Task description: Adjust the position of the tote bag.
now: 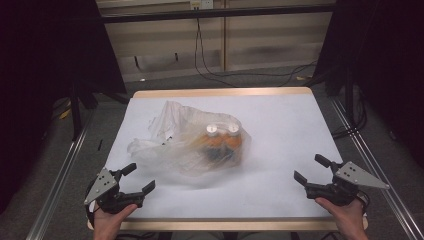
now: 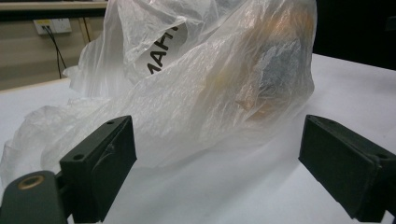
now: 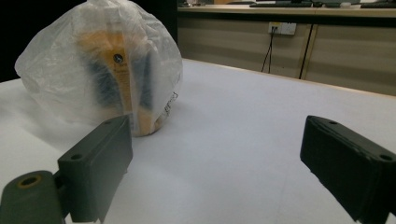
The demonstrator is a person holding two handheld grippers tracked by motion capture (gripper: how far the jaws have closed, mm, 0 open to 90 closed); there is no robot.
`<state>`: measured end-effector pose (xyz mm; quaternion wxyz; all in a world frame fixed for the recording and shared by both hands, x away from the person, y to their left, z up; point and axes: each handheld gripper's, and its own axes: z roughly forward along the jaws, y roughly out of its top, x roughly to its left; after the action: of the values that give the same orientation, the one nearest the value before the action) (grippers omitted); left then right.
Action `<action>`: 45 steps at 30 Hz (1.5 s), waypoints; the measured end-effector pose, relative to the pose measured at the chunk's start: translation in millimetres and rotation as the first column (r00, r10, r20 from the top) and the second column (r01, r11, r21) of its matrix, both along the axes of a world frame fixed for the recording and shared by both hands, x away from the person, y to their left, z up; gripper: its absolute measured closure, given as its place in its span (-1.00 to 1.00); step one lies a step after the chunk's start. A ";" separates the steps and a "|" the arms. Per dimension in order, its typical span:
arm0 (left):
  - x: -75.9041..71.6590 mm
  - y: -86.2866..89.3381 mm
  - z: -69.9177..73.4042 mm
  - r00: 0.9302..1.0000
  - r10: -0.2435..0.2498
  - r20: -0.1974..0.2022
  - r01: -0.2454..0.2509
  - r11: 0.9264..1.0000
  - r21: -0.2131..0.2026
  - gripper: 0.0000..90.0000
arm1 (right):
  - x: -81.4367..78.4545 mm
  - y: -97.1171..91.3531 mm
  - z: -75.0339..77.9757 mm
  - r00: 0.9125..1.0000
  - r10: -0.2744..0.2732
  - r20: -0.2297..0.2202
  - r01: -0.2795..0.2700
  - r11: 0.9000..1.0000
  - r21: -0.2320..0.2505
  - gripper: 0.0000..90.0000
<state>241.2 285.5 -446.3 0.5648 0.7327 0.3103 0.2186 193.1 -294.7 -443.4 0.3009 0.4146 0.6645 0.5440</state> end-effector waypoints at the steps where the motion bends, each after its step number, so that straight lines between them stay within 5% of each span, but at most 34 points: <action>1: -0.5 -0.3 0.0 1.000 0.008 -0.006 -0.008 1.000 -0.010 -0.75 | 0.8 -0.2 -0.1 1.000 -0.002 -0.002 0.002 1.000 -0.005 -0.80; 3: 0.2 0.2 0.1 1.000 0.007 -0.003 -0.007 1.000 -0.008 -0.74 | 1.7 1.0 -0.5 1.000 0.007 -0.030 -0.007 1.000 0.004 -0.77; 14: -1.0 -2.5 1.5 0.999 -0.038 -0.029 0.039 0.999 0.021 -0.54 | 3.9 4.9 -0.6 0.997 0.060 -0.039 -0.060 0.998 0.013 -0.64; 24: 3.1 -9.9 13.4 0.998 -0.049 -0.030 0.050 0.999 0.007 -0.25 | 6.2 11.0 0.0 0.992 0.111 -0.067 -0.112 0.994 -0.008 -0.56; 32: 21.5 -15.8 35.3 0.998 -0.057 -0.006 0.057 0.998 -0.005 -0.02 | 6.9 14.3 -1.0 0.988 0.128 -0.086 -0.130 0.991 -0.016 -0.55; 45: 51.9 -17.8 54.6 0.994 -0.103 -0.038 0.100 0.993 -0.066 0.28 | 8.3 17.8 -1.5 0.982 0.160 -0.101 -0.163 0.986 -0.021 -0.49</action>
<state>293.1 267.7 -391.7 0.5919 0.7334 0.2913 0.1642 201.4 -276.9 -444.9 0.2286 0.3815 0.7178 0.5358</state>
